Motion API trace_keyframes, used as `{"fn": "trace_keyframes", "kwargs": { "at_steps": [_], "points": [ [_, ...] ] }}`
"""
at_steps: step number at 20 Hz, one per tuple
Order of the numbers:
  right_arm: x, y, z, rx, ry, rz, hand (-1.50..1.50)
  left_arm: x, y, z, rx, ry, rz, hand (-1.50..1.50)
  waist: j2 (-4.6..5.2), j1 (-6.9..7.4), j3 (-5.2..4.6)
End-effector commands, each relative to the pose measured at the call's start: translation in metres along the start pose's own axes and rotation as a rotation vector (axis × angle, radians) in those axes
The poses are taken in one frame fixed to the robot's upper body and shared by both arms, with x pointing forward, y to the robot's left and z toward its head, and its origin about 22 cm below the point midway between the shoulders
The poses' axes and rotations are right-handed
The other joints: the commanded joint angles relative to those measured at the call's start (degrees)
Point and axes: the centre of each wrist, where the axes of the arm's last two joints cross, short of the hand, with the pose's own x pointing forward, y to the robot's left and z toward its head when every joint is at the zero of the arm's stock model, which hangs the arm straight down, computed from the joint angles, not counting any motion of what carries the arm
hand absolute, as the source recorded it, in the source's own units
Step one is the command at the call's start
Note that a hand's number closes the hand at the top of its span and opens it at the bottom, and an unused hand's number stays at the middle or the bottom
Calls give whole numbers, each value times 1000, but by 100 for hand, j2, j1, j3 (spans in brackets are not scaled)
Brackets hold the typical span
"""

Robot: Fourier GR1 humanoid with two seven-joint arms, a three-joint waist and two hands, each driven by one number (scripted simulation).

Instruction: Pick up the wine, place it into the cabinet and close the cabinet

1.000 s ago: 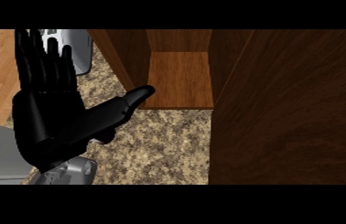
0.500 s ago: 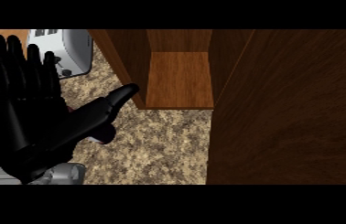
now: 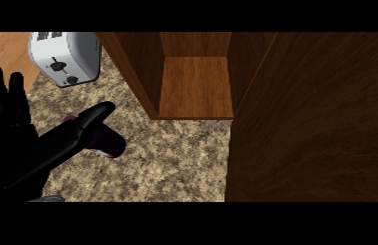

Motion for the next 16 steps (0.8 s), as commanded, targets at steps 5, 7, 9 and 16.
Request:
{"fn": "trace_keyframes", "kwargs": {
  "at_steps": [5, 7, 9, 16],
  "points": [
    [36, -2, 14, 25, -54, 15, -150, 1, 43, -4, 64, 19, -22, -150, 8, 6, -5],
    [31, 10, 11, -12, -61, -15, -150, -2, 49, 9, 76, 53, -24, -150, 2, 25, -5],
    [33, 1, 12, 11, -59, 2, -150, -5, 55, -11, 66, 82, -12, -150, 9, -1, -5],
    [26, -7, 14, -5, -54, 10, -150, -30, 80, -9, 77, 155, 7, -150, 9, -1, -4]
  ]
}}
